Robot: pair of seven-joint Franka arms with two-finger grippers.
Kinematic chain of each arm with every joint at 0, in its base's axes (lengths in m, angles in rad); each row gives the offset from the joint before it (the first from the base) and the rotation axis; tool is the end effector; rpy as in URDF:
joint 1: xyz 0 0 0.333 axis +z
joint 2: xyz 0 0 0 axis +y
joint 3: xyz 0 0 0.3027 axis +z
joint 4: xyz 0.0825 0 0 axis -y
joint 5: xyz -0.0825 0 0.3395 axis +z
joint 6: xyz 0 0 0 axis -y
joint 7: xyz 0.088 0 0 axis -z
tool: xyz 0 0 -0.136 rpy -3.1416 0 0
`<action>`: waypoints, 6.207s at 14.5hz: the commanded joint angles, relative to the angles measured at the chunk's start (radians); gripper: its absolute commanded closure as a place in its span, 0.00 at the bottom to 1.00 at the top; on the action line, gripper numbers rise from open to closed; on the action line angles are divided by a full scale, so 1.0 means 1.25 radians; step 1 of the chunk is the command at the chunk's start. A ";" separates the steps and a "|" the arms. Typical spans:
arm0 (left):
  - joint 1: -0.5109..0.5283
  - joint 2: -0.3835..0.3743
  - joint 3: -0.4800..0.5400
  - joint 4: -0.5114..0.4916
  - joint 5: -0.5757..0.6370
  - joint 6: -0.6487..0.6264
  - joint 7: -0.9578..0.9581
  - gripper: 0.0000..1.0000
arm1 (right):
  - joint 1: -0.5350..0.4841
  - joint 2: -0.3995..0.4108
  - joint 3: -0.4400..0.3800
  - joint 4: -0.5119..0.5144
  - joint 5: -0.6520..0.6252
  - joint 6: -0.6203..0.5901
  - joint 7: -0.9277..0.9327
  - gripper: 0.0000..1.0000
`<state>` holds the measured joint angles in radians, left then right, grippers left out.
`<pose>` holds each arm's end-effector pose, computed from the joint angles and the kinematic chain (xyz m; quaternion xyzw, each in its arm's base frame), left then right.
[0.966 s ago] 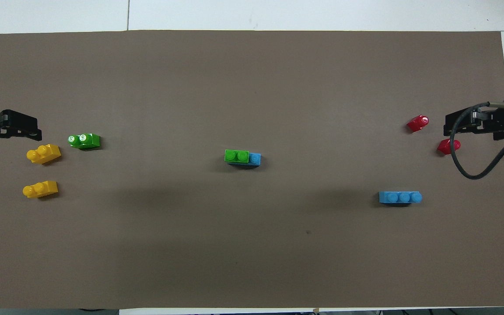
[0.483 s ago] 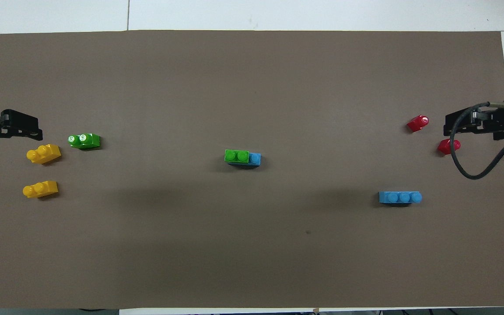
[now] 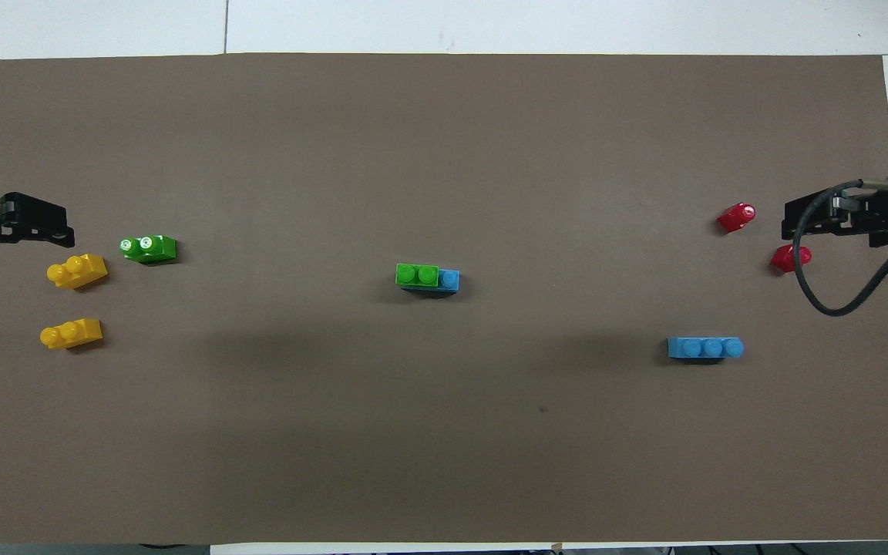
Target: Remove green block with left arm and hold with right
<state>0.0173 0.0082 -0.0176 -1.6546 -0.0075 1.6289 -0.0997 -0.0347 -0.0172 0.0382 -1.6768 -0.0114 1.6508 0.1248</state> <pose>0.5140 -0.0011 0.5471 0.9986 0.0500 -0.0171 0.0030 0.5096 0.0005 0.5524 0.9982 -0.0601 -0.0040 0.0063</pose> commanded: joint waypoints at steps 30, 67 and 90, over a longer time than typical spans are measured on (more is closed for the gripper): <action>-0.270 0.056 -0.007 -0.121 -0.033 0.246 -1.129 0.00 | 0.072 0.027 0.019 -0.093 0.280 0.083 0.966 0.01; -0.499 0.265 -0.008 -0.137 -0.027 0.458 -1.636 0.00 | 0.406 0.298 0.020 -0.248 0.491 0.704 1.239 0.00; -0.503 0.257 -0.008 -0.159 -0.027 0.476 -1.652 0.03 | 0.428 0.352 0.020 -0.245 0.509 0.797 1.234 0.90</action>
<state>-0.5963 0.3681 -0.0402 -1.8076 -0.0442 2.2087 -2.1458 0.5119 0.4169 0.0549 -1.9803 0.5783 2.6175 1.6982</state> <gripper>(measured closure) 0.000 0.498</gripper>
